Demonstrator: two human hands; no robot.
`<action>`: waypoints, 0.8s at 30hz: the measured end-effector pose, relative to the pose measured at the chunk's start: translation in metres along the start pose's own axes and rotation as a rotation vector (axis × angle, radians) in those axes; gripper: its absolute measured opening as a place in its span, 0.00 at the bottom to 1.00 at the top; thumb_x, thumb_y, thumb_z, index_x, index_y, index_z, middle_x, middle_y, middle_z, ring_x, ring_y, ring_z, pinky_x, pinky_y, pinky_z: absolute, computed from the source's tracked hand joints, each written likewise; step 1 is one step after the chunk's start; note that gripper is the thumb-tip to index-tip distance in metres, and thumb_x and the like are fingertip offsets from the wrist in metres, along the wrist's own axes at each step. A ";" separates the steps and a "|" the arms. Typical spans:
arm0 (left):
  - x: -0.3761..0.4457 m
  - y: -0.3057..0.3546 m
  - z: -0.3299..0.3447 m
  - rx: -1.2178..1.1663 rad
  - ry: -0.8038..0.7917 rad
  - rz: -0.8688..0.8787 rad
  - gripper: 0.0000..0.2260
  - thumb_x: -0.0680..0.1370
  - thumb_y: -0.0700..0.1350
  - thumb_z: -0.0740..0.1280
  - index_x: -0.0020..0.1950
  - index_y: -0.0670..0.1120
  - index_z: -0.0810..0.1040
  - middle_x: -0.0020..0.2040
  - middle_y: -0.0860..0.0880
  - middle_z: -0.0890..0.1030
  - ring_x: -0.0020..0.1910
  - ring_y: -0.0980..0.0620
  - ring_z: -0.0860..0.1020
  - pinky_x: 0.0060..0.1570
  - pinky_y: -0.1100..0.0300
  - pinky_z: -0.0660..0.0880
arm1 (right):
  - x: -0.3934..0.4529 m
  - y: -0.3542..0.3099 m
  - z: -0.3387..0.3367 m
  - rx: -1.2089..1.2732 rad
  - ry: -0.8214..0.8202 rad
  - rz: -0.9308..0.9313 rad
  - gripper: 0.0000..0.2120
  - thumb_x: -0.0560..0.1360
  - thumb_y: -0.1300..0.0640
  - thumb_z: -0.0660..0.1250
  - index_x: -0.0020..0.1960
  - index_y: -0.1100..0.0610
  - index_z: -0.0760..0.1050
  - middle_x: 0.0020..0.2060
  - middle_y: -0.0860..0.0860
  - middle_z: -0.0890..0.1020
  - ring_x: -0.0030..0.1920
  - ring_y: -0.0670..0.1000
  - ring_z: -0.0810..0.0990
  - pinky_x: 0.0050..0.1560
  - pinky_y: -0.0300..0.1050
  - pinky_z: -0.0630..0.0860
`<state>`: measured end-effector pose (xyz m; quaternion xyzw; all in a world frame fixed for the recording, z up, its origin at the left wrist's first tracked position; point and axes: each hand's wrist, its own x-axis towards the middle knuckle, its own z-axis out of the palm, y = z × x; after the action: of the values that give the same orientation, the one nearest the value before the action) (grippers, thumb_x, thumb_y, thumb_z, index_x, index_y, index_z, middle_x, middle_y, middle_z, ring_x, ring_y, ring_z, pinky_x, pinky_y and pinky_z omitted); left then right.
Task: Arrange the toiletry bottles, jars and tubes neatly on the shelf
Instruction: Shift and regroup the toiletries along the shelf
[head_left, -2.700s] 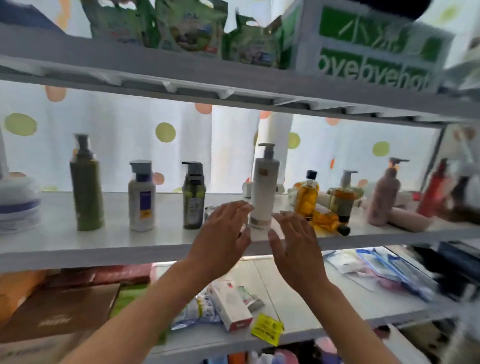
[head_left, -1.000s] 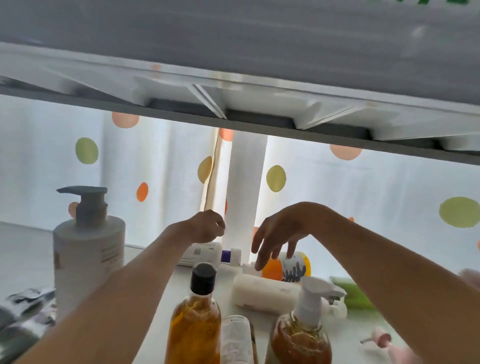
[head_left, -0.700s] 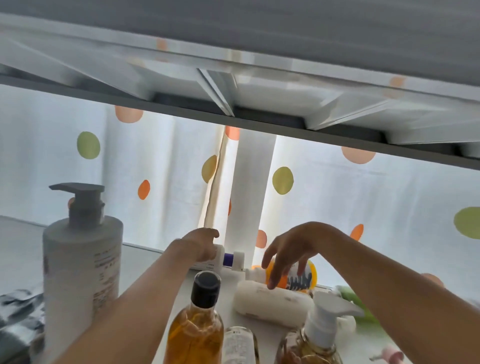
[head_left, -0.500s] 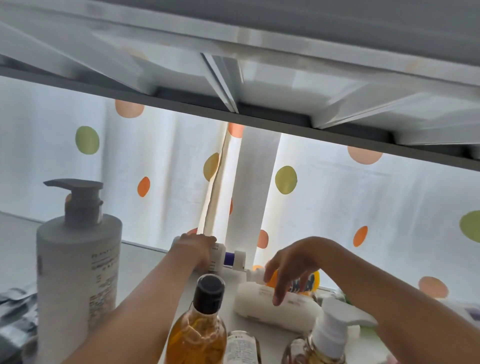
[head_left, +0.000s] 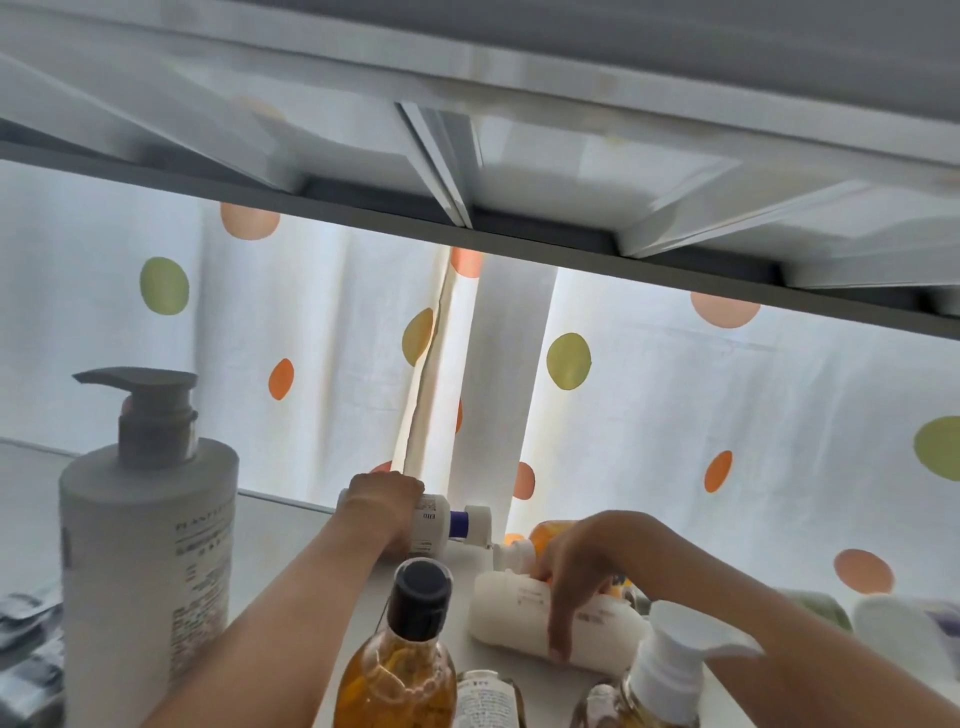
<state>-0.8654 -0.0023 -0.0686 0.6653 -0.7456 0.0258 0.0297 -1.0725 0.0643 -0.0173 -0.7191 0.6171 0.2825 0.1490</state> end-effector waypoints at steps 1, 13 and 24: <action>0.000 0.000 0.000 0.012 0.005 0.002 0.20 0.67 0.49 0.71 0.57 0.54 0.73 0.53 0.51 0.76 0.54 0.50 0.75 0.57 0.54 0.75 | 0.000 0.000 0.001 -0.004 0.025 -0.004 0.32 0.61 0.43 0.79 0.62 0.47 0.76 0.54 0.49 0.78 0.53 0.54 0.79 0.58 0.50 0.77; -0.033 0.009 -0.062 -0.179 0.241 -0.084 0.25 0.60 0.58 0.75 0.52 0.51 0.75 0.40 0.53 0.79 0.39 0.53 0.78 0.38 0.61 0.74 | -0.050 0.002 -0.026 -0.013 0.294 0.040 0.28 0.51 0.44 0.78 0.49 0.52 0.81 0.42 0.47 0.84 0.43 0.50 0.84 0.49 0.47 0.81; -0.107 0.010 -0.151 -0.495 0.451 -0.048 0.29 0.62 0.66 0.72 0.55 0.50 0.73 0.43 0.52 0.78 0.41 0.51 0.79 0.42 0.58 0.76 | -0.146 0.002 -0.055 -0.027 0.753 0.009 0.30 0.58 0.48 0.78 0.58 0.47 0.73 0.51 0.46 0.78 0.50 0.50 0.77 0.46 0.44 0.75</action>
<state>-0.8621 0.1162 0.0736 0.6328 -0.6880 -0.0100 0.3552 -1.0733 0.1502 0.1130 -0.7719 0.6279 0.0072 -0.0989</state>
